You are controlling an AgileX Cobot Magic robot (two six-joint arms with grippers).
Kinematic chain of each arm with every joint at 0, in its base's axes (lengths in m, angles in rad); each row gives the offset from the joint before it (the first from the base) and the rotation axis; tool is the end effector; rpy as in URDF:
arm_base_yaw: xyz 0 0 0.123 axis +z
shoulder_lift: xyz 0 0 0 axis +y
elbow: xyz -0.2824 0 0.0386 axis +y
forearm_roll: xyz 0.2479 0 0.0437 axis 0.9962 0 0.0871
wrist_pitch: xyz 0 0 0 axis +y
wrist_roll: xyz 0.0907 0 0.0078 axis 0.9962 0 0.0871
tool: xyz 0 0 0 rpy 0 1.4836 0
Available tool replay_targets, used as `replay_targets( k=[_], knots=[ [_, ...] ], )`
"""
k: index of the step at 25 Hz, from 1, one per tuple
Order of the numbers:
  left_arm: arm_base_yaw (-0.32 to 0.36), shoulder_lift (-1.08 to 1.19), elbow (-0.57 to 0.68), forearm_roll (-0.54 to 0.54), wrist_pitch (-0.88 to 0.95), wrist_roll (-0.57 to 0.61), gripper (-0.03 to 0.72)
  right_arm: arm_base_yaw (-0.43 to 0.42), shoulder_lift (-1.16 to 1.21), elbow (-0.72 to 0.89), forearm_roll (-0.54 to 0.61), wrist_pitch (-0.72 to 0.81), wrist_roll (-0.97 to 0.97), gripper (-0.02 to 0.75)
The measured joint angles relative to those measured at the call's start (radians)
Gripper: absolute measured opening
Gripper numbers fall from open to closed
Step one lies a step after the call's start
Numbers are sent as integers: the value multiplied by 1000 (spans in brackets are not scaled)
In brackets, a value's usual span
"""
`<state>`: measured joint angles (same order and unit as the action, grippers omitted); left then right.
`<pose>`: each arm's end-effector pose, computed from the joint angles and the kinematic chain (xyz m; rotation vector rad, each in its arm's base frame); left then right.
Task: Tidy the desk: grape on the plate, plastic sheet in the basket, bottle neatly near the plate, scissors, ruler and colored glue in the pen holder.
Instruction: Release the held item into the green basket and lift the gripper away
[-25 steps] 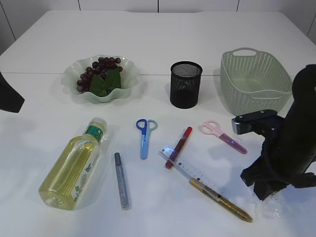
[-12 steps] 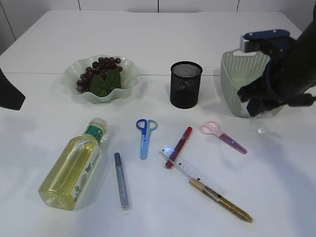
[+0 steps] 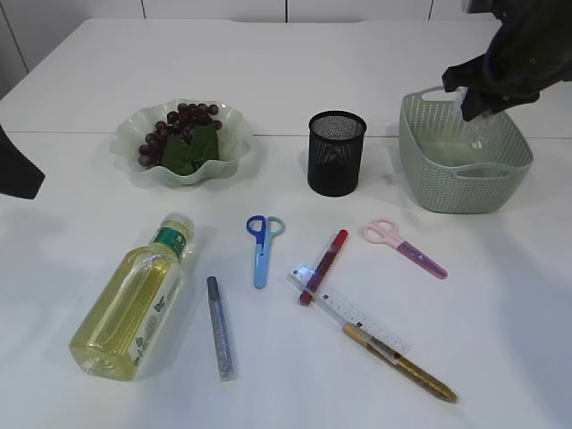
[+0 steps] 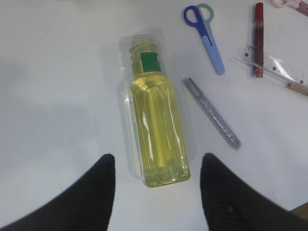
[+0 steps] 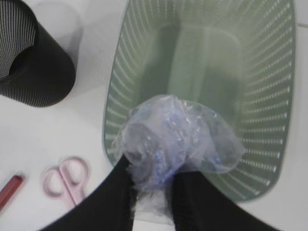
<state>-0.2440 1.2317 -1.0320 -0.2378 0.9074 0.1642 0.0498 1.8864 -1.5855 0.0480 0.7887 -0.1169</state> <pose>0.2306 -0.0748 0.3202 0.4044 2.5520 -0.3255 0.4223 0.0242 0.2710 -0.1835 2.5655 0.0313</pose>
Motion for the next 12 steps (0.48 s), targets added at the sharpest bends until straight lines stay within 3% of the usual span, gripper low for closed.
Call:
replay_targets(
  k=[6,8,12],
  knots=[
    [0,0,0,0,-2,0,415,0,137,-167,-59,0,45,211],
    [0,0,0,0,0,0,415,0,174,-199,-78,15,64,269],
    [0,0,0,0,0,0,415,0,208,-215,-102,38,81,475]
  ],
)
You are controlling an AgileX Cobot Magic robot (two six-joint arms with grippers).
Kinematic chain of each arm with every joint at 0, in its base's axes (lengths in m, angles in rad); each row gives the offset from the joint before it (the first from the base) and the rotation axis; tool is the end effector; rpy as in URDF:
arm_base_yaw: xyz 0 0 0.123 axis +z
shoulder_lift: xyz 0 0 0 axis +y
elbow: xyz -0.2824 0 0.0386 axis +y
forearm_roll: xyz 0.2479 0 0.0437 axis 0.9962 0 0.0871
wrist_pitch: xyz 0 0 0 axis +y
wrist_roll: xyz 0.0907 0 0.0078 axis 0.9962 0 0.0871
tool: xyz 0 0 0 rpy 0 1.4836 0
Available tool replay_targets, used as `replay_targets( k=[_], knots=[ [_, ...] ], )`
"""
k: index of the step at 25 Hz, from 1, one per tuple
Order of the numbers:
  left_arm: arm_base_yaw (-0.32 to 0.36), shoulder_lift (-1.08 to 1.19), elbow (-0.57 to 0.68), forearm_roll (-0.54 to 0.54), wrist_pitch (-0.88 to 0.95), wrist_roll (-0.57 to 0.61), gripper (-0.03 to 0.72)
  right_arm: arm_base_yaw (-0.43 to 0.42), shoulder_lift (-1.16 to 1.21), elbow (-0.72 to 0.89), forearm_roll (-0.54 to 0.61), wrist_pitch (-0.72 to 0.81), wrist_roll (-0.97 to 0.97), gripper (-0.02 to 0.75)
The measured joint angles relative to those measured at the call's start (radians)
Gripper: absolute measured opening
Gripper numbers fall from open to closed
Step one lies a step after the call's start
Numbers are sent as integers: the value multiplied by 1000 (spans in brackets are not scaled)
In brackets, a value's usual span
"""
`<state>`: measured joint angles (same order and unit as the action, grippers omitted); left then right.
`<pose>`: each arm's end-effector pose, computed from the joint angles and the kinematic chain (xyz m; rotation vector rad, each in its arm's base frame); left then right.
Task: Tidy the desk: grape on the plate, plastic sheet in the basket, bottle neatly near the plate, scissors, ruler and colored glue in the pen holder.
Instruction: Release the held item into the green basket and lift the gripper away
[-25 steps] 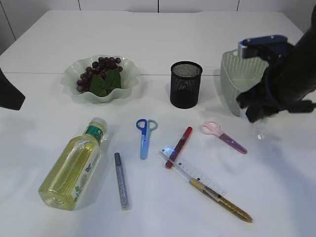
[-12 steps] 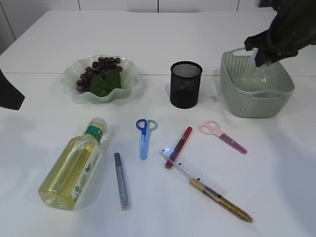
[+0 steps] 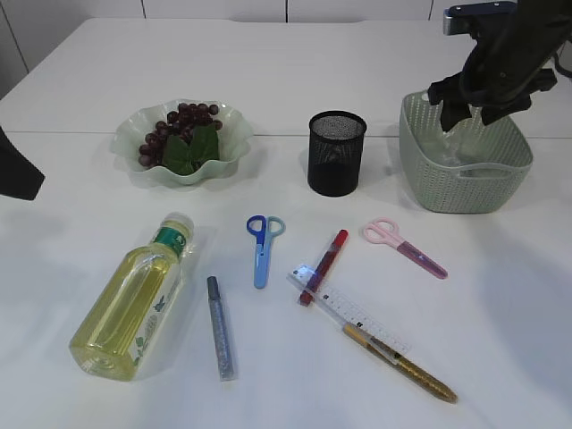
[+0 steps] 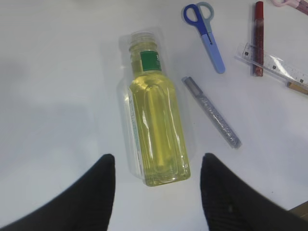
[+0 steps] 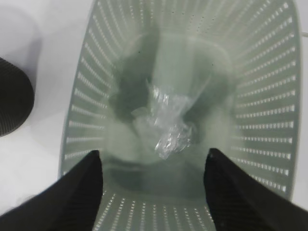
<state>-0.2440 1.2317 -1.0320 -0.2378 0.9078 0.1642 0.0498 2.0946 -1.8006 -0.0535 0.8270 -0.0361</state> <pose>0.2306 -0.0748 0.3202 0.4046 2.5523 -0.3255 0.4707 0.0199 0.2400 -0.1448 2.5998 -0.0593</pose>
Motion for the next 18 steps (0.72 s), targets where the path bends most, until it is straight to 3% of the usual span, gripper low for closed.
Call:
replay_targets(
  k=[4,18],
  knots=[
    [0,0,0,-2,0,0,415,0,2,-9,-12,21,5,552],
    [0,0,0,-4,-28,0,415,0,-172,-11,11,271,7,563]
  ],
)
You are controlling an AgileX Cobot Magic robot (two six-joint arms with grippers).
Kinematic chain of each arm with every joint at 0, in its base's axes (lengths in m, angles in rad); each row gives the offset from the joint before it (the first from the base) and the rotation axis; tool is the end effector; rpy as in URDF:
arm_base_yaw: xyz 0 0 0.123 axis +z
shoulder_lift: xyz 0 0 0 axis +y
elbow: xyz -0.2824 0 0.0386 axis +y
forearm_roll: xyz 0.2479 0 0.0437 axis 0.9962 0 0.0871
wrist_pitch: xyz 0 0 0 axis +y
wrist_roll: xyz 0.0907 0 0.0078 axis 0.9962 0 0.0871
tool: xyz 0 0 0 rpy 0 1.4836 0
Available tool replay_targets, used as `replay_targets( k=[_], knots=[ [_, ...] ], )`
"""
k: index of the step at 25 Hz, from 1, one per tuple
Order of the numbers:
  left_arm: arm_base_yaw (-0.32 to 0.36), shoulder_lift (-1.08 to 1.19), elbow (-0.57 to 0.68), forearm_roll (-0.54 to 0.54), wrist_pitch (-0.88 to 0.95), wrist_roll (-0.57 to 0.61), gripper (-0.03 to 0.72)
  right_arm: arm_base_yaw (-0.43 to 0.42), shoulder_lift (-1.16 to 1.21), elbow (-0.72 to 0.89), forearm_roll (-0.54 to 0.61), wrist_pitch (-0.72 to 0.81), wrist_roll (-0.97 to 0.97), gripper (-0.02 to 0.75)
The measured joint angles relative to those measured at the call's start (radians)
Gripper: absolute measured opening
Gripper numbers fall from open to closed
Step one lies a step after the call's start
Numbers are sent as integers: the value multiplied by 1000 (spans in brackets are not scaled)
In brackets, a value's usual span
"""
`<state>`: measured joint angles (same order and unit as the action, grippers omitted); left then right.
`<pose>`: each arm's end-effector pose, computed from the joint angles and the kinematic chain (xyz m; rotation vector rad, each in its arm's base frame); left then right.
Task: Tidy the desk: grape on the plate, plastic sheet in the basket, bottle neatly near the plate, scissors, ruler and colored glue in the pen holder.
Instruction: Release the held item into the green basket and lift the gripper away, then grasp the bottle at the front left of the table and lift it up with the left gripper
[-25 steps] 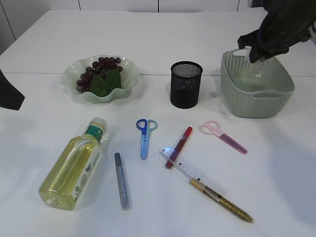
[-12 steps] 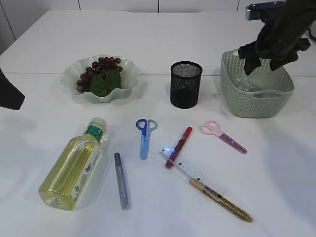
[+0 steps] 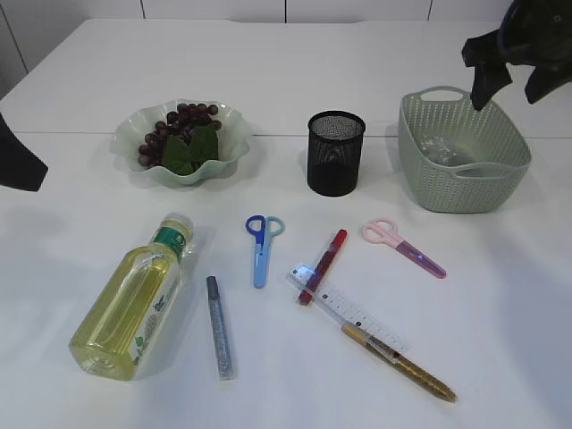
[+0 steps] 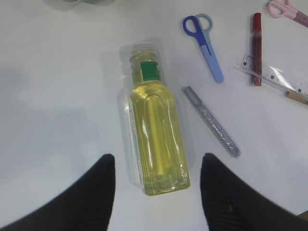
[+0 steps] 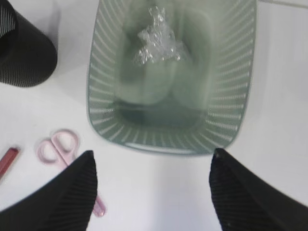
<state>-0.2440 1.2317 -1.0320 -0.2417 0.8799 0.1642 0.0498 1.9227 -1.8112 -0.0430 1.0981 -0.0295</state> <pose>0.2327 -0.0753 0.3215 0.3936 2.5258 -0.3278 0.4238 0.0176 0.3086 -0.1213 2.6897 -0.0513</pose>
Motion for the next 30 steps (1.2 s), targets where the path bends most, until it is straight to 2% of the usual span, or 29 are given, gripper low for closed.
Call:
replay_targets(
  k=[5,10,13,17,21,27,30],
  knots=[
    [0,0,0,-13,14,0,415,0,-67,100,8,79,2,563],
    [0,0,0,-16,42,0,414,0,-200,315,43,69,2,563],
    [-12,16,0,-10,44,-21,389,0,-285,445,50,44,2,563],
    [-88,83,0,107,45,-93,365,0,-381,592,53,-2,2,563],
    [-177,181,0,242,45,-235,363,0,-415,677,54,-16,4,563],
    [-250,345,-47,272,31,-287,372,0,-430,732,55,-23,4,563],
    [-260,416,-98,280,23,-329,414,0,-431,734,55,-27,4,563]
  ],
)
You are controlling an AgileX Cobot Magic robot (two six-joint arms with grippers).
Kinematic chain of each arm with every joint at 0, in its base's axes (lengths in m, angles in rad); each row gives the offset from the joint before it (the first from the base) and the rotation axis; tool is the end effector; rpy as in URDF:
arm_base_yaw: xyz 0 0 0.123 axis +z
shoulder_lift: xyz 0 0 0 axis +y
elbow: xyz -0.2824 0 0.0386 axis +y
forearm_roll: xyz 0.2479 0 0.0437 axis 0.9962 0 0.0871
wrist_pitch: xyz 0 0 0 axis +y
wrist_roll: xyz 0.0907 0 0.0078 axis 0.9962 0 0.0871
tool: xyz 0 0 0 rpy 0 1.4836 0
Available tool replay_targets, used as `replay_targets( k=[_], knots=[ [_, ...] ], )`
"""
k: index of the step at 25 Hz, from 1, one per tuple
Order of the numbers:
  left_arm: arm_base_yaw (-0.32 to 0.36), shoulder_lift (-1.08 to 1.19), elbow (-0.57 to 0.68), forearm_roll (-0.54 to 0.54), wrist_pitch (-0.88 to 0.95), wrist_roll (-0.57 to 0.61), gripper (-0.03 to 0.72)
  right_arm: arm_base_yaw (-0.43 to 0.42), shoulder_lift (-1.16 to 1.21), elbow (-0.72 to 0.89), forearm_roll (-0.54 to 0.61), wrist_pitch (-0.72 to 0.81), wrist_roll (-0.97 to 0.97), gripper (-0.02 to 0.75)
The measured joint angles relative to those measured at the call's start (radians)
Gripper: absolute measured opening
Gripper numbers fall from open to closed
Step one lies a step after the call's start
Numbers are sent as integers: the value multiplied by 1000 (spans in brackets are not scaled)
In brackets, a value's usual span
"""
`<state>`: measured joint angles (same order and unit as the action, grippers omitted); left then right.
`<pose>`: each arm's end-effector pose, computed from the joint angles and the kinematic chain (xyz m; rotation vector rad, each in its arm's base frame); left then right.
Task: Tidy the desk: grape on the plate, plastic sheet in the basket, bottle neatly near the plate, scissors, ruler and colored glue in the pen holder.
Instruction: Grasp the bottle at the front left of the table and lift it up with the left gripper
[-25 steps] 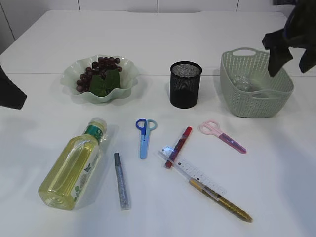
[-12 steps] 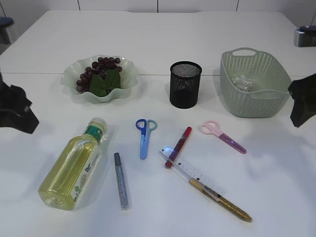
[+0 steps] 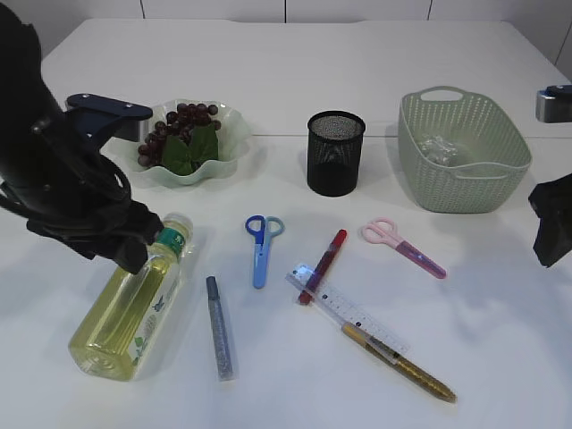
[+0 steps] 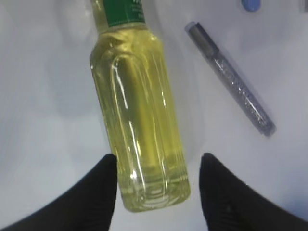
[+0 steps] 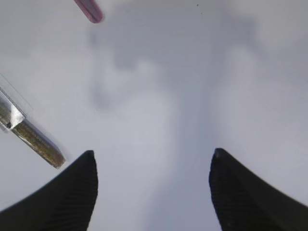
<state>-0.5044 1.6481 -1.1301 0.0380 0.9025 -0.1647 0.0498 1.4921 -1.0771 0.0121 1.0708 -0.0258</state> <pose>0.2803 -0.1516 0.2283 0.5198 2.8590 -0.0690 0.2758 0.0147 0.2579 -0.1050 2.9676 0.0196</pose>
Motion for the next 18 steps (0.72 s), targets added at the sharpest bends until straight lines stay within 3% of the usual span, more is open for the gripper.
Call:
replay_targets(
  k=[6,10,18],
  knots=[
    [0,101,-88,9,-5,-89,552,0,0,0,1,-30,0,563],
    [0,140,-92,13,16,-166,570,0,0,0,2,-40,0,563],
    [0,200,-96,53,54,-181,573,0,0,0,3,-45,0,563]
  ],
)
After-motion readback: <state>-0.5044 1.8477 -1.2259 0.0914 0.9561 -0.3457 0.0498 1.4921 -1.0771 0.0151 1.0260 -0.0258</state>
